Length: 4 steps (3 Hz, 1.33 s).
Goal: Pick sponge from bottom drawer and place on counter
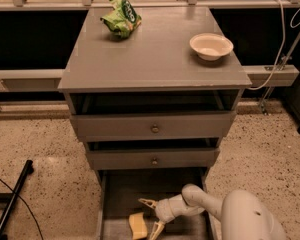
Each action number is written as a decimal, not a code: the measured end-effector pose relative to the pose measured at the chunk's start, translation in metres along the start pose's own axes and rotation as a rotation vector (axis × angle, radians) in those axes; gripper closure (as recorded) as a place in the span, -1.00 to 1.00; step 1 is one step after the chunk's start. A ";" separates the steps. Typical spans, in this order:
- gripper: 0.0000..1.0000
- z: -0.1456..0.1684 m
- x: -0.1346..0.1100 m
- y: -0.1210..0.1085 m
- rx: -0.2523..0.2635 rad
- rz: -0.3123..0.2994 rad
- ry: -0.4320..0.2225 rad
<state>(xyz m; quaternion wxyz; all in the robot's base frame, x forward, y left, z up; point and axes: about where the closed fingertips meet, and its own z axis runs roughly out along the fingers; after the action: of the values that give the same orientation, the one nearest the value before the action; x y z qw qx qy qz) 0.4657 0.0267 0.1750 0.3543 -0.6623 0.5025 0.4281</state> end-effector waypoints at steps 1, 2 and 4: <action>-1.00 0.010 0.007 -0.007 0.024 0.022 0.068; -1.00 0.015 0.024 -0.010 0.051 0.045 0.118; -0.63 0.024 0.052 -0.008 0.057 0.068 0.162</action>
Offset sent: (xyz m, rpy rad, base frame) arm 0.0178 -0.0004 -0.0513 -0.1862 -0.0133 -0.1250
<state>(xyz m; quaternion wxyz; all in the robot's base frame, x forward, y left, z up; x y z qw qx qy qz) 0.4752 0.0314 0.1186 0.3166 -0.6669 0.5636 0.3706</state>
